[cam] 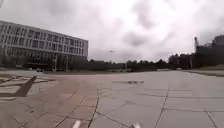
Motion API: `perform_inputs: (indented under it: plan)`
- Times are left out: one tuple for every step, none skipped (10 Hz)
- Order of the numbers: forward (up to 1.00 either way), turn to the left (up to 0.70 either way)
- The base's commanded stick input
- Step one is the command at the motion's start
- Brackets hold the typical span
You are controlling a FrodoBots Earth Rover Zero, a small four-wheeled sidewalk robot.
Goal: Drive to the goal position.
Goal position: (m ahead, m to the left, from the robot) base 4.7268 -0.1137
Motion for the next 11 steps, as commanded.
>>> perform_inputs:
  plan:
    - [0.7, 0.0]
    - [0.7, 0.0]
    - [0.7, 0.0]
    - [0.7, 0.0]
    - [0.7, 0.0]
    - [0.7, 0.0]
    - [0.7, 0.0]
    - [0.7, 0.0]
    - [0.7, 0.0]
    - [0.7, 0.0]
    - [0.7, 0.0]
